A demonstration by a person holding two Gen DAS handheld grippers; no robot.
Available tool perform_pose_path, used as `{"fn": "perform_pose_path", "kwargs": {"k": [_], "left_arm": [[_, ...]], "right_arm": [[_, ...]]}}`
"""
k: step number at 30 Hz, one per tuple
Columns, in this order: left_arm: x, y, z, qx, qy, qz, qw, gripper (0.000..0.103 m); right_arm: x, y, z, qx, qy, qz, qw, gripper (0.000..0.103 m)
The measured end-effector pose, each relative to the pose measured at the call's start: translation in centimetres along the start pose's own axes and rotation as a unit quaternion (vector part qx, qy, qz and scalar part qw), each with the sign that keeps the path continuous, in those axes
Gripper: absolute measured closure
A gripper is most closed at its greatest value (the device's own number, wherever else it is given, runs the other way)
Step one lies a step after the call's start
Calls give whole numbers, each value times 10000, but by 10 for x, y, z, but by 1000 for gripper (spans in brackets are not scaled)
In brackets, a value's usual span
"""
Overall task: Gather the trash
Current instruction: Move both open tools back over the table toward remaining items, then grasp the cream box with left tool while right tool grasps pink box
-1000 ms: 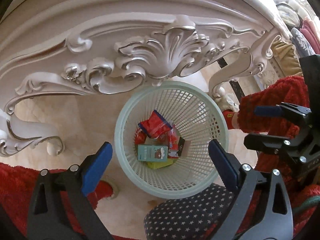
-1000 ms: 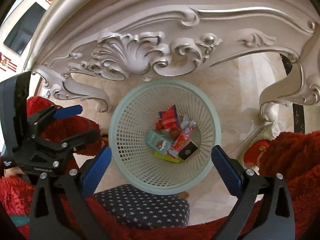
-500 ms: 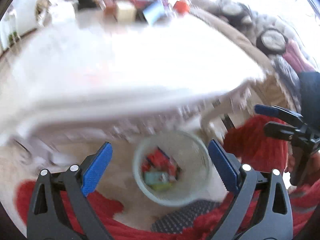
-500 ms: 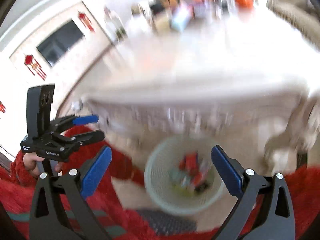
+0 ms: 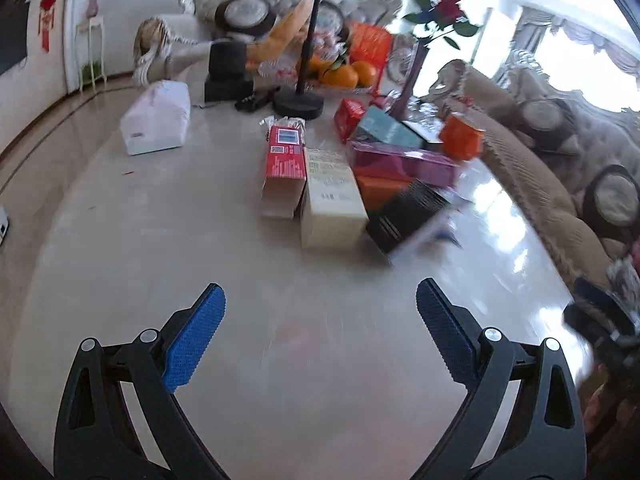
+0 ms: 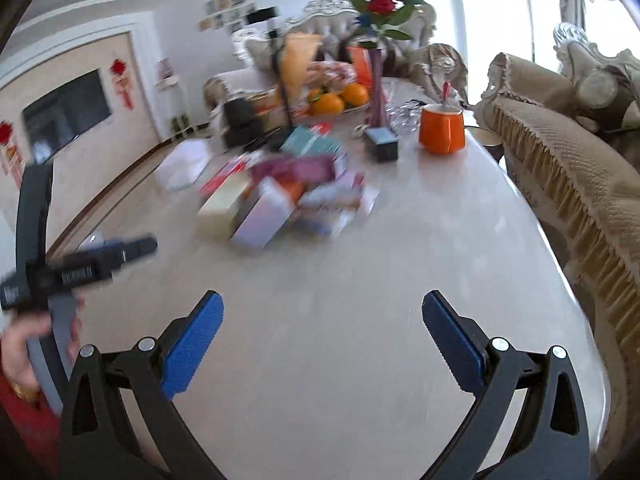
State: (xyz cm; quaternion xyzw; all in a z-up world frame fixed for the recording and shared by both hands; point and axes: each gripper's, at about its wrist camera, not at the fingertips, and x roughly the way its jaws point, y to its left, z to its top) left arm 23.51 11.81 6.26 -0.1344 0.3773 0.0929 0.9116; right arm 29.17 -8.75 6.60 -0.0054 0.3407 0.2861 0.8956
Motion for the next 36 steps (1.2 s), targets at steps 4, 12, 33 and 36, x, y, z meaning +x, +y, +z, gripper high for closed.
{"fn": "perform_pose_path", "kwargs": {"k": [4, 12, 33, 36], "left_arm": [[35, 2, 25, -271, 67, 17, 9996, 9], [76, 8, 48, -630, 207, 89, 9978, 9], [103, -6, 59, -742, 441, -27, 9963, 9], [105, -4, 58, -721, 485, 15, 9962, 9]], "right_arm": [[41, 1, 51, -981, -198, 234, 9947, 7], [108, -3, 99, -2514, 255, 1004, 9623, 7], [189, -12, 111, -2427, 1042, 2106, 9412, 7], [193, -11, 112, -2383, 1195, 2108, 9405, 8]]}}
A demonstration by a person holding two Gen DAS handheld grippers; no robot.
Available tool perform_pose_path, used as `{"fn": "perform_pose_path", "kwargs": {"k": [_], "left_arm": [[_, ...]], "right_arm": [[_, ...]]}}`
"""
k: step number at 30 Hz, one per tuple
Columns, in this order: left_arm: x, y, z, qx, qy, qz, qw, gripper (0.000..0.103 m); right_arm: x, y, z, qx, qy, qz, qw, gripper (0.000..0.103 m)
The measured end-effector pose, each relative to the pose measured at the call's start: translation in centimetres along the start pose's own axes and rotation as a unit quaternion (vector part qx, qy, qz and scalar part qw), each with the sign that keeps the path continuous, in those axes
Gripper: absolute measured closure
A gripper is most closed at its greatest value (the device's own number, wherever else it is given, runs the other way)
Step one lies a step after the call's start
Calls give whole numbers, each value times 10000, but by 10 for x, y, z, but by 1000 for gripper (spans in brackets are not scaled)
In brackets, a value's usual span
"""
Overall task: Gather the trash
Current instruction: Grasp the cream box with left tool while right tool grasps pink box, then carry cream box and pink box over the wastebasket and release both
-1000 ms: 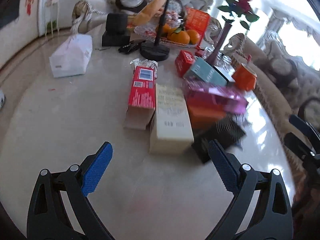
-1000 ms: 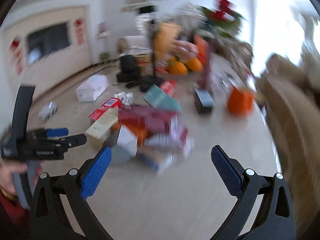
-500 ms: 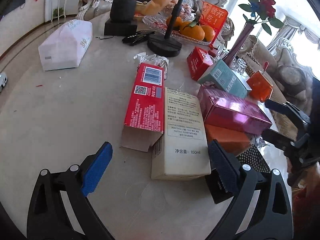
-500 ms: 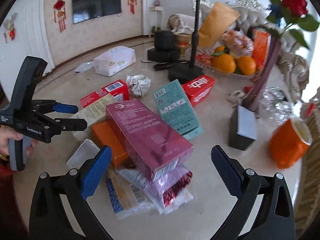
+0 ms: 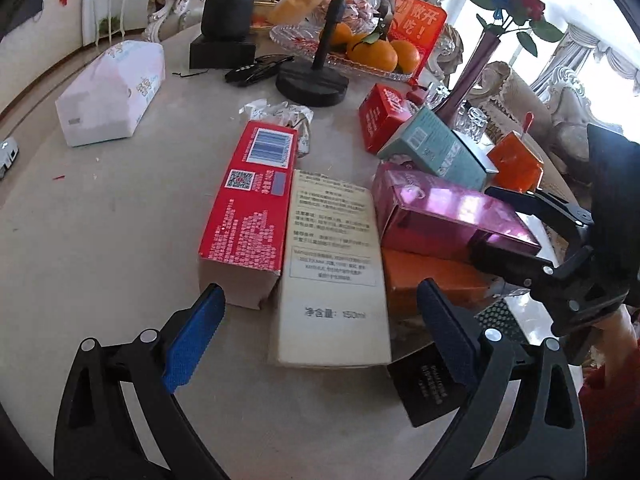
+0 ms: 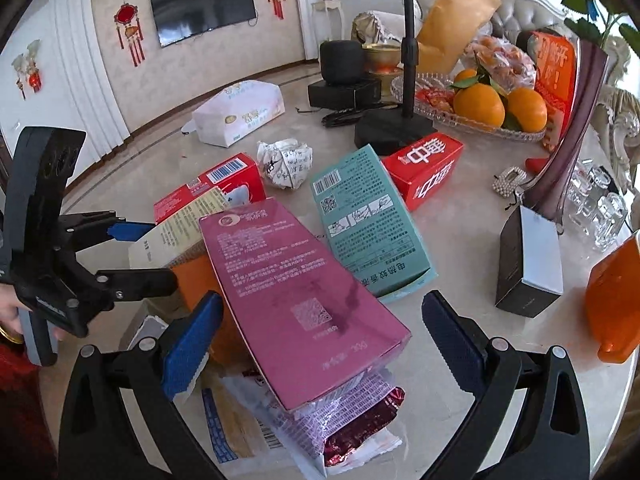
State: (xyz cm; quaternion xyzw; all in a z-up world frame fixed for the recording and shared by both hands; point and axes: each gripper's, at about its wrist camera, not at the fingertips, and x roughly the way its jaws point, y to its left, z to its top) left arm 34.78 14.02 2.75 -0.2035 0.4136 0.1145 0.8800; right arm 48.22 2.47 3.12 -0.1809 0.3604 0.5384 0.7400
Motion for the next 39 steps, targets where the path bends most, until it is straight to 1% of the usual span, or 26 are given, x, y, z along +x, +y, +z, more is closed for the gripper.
{"fn": "perform_pose_path", "kwargs": {"k": [2, 3, 4, 5, 6, 7, 8, 9, 12, 15, 17, 19, 22, 24, 26, 27, 28, 30, 31, 34, 35, 37, 38, 39], "left_arm": [[1, 3, -1, 41, 52, 8, 10000, 9], [2, 6, -3, 88, 87, 31, 9999, 9], [1, 10, -5, 130, 89, 11, 9999, 14], [1, 12, -6, 165, 94, 11, 9998, 18], [1, 15, -8, 264, 101, -17, 9996, 26], [-1, 17, -9, 361, 71, 4, 9993, 39], [-1, 20, -10, 462, 74, 80, 9989, 44], [-2, 23, -10, 482, 76, 70, 9988, 49], [-4, 30, -12, 565, 83, -68, 9983, 49], [-8, 34, -17, 589, 67, -242, 9979, 49], [-16, 39, -23, 526, 26, -534, 9972, 50], [-24, 45, -30, 472, -4, -651, 9968, 50], [-40, 56, -39, 367, -65, -872, 9955, 50], [-63, 63, -49, 347, -188, -1000, 9942, 51], [-84, 66, -57, 391, -302, -1148, 9922, 51], [-100, 66, -65, 491, -342, -1251, 9903, 52], [-110, 66, -71, 549, -354, -1269, 9898, 52], [-136, 62, -87, 789, -402, -1294, 9876, 53], [-146, 61, -94, 839, -420, -1314, 9869, 54], [-184, 57, -119, 971, -507, -1527, 9822, 54], [-202, 55, -131, 1024, -513, -1718, 9785, 54], [-230, 50, -152, 1156, -491, -1985, 9720, 54], [-240, 48, -161, 1229, -478, -2036, 9701, 54], [-255, 42, -175, 1413, -408, -2089, 9668, 54]], "right_arm": [[2, 1, 0, 5, 69, 21, 10000, 9], [2, 2, 0, -8, 98, 26, 9999, 13], [3, 3, 0, 17, 139, 69, 9999, 15], [2, 3, 1, 92, 147, 152, 9997, 23], [1, 3, 1, 173, 159, 174, 9996, 25], [-1, 4, 0, 268, 163, 203, 9993, 27], [-2, 5, -1, 314, 170, 246, 9991, 30], [-4, 8, -1, 345, 168, 239, 9990, 31], [-11, 16, -3, 437, 153, 153, 9988, 34], [-20, 19, -7, 776, 35, 147, 9969, 36], [-29, 18, -13, 1108, -149, 327, 9932, 37], [-40, 17, -20, 1407, -386, 523, 9879, 37], [-62, 16, -34, 1890, -844, 826, 9748, 37], [-80, 23, -48, 2098, -1134, 1045, 9655, 37], [-101, 41, -63, 2153, -1348, 1159, 9602, 37], [-109, 50, -70, 2147, -1421, 1189, 9590, 37], [-118, 63, -80, 2147, -1493, 1201, 9577, 37], [-137, 92, -105, 2200, -1602, 1247, 9541, 37], [-144, 105, -117, 2258, -1638, 1200, 9528, 37], [-173, 150, -159, 2413, -1754, 1162, 9474, 37], [-184, 169, -175, 2473, -1775, 1106, 9461, 37], [-206, 205, -203, 2504, -1774, 923, 9473, 37], [-214, 218, -213, 2551, -1725, 868, 9474, 37], [-221, 232, -226, 2641, -1664, 856, 9462, 37]]}}
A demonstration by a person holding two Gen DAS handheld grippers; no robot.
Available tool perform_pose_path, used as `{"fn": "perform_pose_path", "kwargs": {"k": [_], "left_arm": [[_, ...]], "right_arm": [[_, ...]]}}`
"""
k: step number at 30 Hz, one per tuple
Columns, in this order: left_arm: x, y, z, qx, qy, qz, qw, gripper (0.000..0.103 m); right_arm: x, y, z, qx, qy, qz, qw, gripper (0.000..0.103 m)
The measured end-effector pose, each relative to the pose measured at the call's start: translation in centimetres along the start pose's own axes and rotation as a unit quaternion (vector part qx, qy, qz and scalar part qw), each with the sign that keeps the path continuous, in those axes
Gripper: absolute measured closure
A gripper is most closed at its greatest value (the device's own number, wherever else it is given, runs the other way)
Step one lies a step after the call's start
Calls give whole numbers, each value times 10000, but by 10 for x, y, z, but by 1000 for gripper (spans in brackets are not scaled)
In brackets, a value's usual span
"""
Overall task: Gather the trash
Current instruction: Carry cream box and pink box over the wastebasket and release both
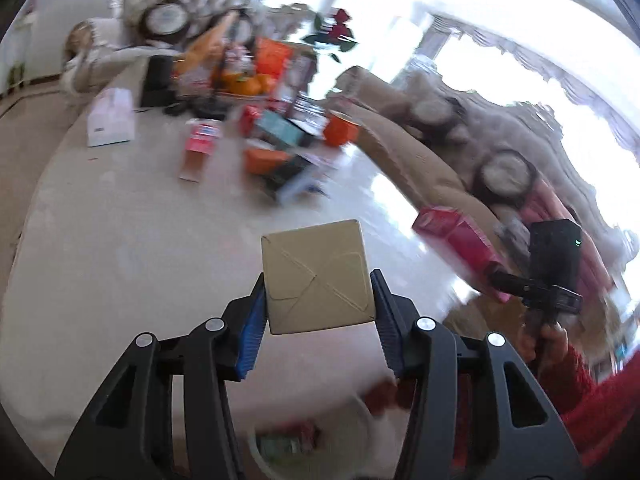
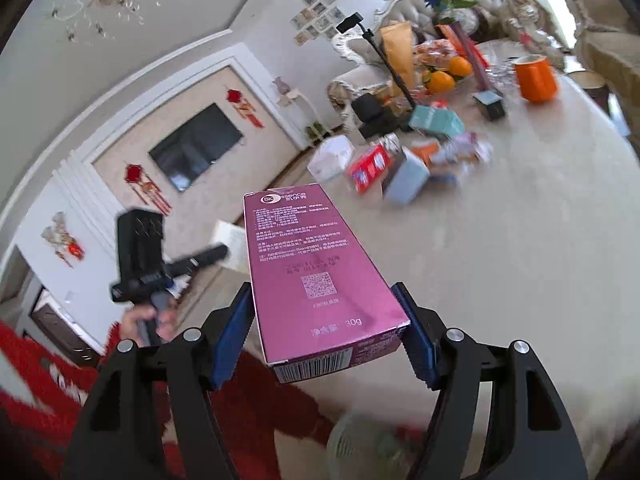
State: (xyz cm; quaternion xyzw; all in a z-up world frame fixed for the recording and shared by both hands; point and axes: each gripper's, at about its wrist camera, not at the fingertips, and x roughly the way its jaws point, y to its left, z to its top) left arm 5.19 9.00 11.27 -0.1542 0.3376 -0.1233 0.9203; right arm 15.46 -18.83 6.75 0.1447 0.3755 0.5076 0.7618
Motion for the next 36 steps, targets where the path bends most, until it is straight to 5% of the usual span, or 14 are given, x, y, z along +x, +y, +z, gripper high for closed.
{"fn": "perform_pose_path", "kwargs": {"k": [6, 14, 16, 17, 19, 22, 30, 36], "left_arm": [[-13, -58, -78, 676, 978, 190, 9927, 54], [92, -36, -171, 187, 2236, 349, 9739, 54], [117, -26, -180, 8, 2446, 350, 9690, 46], [128, -20, -185, -60, 2497, 479, 9671, 40], [144, -13, -191, -17, 2548, 680, 9646, 21], [153, -3, -204, 36, 2635, 1096, 9584, 17], [144, 32, -230, -774, 2786, 1058, 9514, 13], [133, 25, -222, -482, 2526, 1083, 9603, 13]], "right_arm": [[-19, 16, -76, 348, 715, -820, 9935, 37], [66, -23, -136, 622, 1818, -1757, 9655, 36], [90, -31, -143, 457, 2034, -2018, 9570, 27], [96, -32, -152, 357, 2189, -2175, 9505, 15], [116, -39, -165, 216, 2494, -2413, 9376, 10], [122, -44, -190, 335, 2737, -2548, 9268, 10], [122, -49, -205, 626, 2919, -2522, 9205, 10], [122, -29, -196, 198, 2803, -2619, 9233, 7]]}}
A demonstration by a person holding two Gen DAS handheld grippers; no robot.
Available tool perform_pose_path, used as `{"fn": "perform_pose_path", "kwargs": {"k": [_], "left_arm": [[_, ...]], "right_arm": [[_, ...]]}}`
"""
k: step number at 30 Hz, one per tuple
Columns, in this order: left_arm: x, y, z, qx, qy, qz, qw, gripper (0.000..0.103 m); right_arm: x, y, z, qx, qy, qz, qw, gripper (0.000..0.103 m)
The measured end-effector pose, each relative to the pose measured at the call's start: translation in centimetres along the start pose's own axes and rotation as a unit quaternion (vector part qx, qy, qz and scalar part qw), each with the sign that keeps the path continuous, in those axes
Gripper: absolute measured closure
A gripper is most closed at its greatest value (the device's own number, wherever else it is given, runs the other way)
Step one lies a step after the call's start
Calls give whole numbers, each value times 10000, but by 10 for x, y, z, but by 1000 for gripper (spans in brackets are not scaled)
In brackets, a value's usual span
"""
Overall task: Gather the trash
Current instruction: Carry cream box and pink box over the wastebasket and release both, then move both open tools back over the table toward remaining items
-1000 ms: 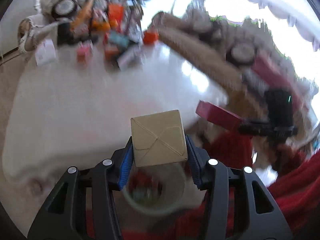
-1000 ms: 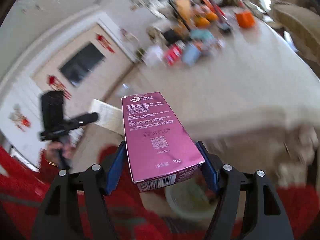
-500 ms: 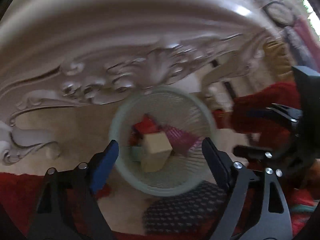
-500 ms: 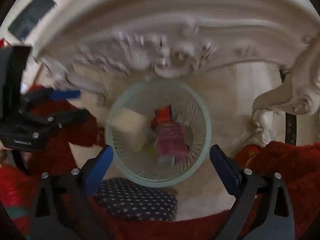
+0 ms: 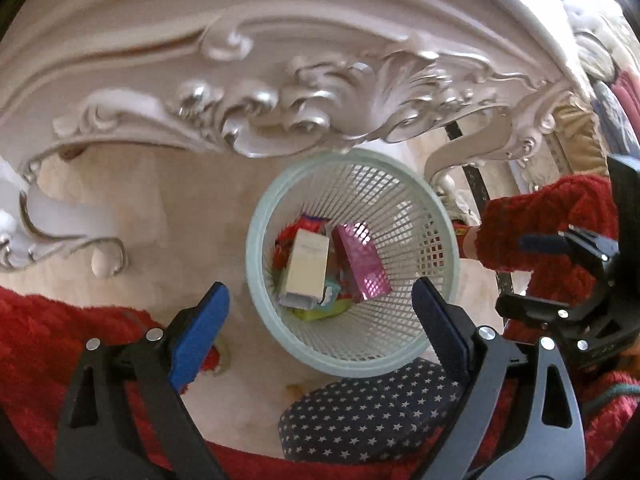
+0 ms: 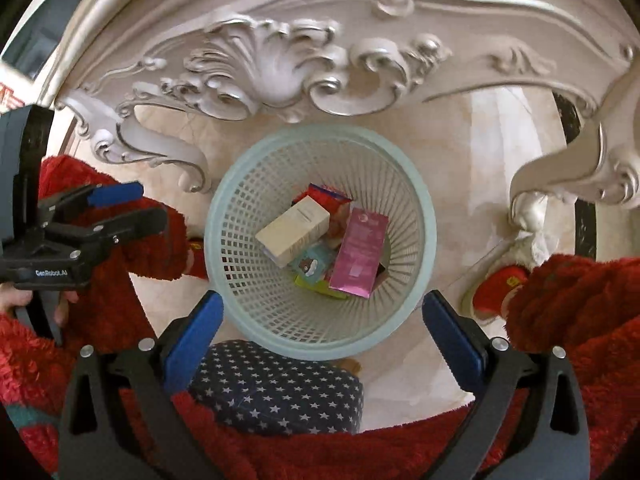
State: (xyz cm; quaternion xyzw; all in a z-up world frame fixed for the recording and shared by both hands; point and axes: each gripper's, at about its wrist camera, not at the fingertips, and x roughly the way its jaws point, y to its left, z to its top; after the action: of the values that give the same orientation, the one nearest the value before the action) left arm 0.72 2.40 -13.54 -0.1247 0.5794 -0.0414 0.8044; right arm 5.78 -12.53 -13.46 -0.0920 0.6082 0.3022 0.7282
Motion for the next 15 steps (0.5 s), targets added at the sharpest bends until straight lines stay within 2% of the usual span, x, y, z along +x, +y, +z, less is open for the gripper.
{"fn": "perform_pose_path", "kwargs": {"k": [4, 7, 10, 12, 15], "left_arm": [[-31, -20, -1, 559, -359, 78, 9978, 13], [-70, -30, 5, 755, -700, -110, 9946, 13], [-117, -34, 20, 747, -1169, -417, 9895, 13], [-151, -34, 37, 797, -1646, -503, 9819, 13], [-185, -30, 72, 965, -2195, -211, 9706, 13]], "right_arm": [[-38, 16, -1, -442, -404, -137, 9981, 7], [-82, 19, 5, -562, -851, -92, 9947, 7], [-150, 26, 16, -691, -2014, 57, 9771, 7], [-192, 26, 31, -651, -2926, 136, 9539, 7], [-208, 17, 66, -542, -3450, 643, 9348, 7]]}}
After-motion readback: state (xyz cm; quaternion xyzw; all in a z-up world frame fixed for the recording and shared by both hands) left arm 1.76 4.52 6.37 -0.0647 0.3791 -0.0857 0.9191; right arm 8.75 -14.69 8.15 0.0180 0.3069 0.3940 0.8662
